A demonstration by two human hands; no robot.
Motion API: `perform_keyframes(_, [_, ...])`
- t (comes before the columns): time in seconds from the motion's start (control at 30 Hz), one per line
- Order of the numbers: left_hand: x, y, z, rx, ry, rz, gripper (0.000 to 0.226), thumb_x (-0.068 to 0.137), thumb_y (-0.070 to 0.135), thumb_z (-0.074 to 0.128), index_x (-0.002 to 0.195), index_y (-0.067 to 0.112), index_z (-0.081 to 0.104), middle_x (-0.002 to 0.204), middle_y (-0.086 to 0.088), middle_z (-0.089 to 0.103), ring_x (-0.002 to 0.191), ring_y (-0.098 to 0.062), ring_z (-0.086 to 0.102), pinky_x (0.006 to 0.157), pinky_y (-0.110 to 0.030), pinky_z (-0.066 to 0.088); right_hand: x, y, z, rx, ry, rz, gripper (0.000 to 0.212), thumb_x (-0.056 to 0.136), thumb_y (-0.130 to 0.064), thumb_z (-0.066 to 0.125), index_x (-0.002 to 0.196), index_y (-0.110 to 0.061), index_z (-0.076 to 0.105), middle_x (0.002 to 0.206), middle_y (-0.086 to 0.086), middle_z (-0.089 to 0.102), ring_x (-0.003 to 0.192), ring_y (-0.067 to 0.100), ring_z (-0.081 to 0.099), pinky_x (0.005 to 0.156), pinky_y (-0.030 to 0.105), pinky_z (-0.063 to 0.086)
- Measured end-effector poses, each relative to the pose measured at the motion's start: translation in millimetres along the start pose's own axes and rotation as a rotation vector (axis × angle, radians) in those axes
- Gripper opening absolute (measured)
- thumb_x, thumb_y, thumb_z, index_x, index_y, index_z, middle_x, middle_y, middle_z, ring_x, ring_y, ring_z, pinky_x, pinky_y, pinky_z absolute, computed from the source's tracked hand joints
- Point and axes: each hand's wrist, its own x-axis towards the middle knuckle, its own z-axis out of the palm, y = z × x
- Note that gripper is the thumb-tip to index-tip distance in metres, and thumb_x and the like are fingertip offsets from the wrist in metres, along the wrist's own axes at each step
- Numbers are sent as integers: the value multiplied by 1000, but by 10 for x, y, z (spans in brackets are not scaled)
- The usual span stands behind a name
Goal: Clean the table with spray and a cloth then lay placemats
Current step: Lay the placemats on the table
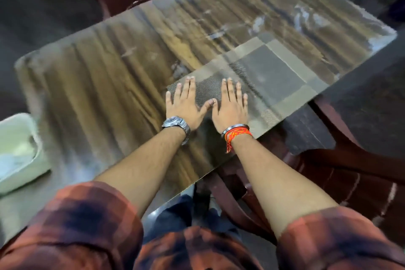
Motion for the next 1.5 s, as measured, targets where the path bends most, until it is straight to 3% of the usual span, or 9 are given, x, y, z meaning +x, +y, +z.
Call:
perform_keyframes(0.23, [-910, -1379, -245, 1, 98, -323, 88, 94, 73, 29, 161, 23, 1, 168, 5, 2, 154, -21, 8, 122, -50, 5, -408, -1308, 462, 88, -166, -337, 65, 96, -38, 39, 152, -16, 15, 160, 2, 14, 147, 25, 11, 119, 45, 9])
perform_keyframes(0.53, [-2439, -3256, -182, -50, 173, -877, 82, 97, 66, 31, 161, 19, 9, 168, 1, 7, 154, -21, 5, 122, -50, 1, -1285, -2958, 1082, 93, -296, -707, 64, 96, -44, 37, 152, -18, 19, 160, -2, 14, 146, 24, 14, 118, 43, 12])
perform_keyframes(0.8, [-3314, -4614, 208, -188, 36, -968, 83, 97, 66, 27, 161, 18, 3, 168, -1, 3, 153, -24, 8, 122, -52, 4, -2115, -3973, 1953, -39, -388, -790, 65, 95, -40, 40, 151, -16, 18, 160, 1, 15, 147, 23, 13, 118, 38, 9])
perform_keyframes(0.93, [-3515, -5152, 357, -286, -92, -985, 82, 98, 64, 30, 161, 19, 1, 168, -1, 1, 153, -26, 9, 122, -52, 4, -2330, -4218, 2427, -150, -395, -743, 63, 94, -32, 43, 150, -11, 22, 158, 6, 20, 146, 25, 17, 117, 41, 13])
perform_keyframes(1.13, [-3641, -5554, 750, -372, -278, -1041, 87, 97, 63, 38, 160, 21, -4, 168, -4, -3, 152, -29, 14, 121, -55, 9, -2423, -4090, 2950, -111, -650, -475, 61, 92, -26, 48, 147, -11, 28, 158, 7, 20, 140, 33, 26, 115, 41, 23])
perform_keyframes(1.3, [-3333, -5944, 873, -469, -282, -1063, 91, 95, 60, 49, 161, 20, 0, 168, -4, 2, 150, -32, 23, 119, -55, 17, -2110, -4238, 3295, -20, -762, -277, 58, 92, -29, 54, 144, -13, 34, 155, 12, 22, 132, 39, 36, 109, 41, 32])
perform_keyframes(1.5, [-2876, -6458, 830, -518, -238, -1108, 100, 90, 55, 61, 160, 18, -1, 168, -6, 0, 152, -34, 15, 122, -51, 18, -1650, -4511, 3657, 4, -794, -137, 63, 88, -34, 59, 144, -20, 33, 145, 22, 34, 127, 40, 43, 108, 44, 36])
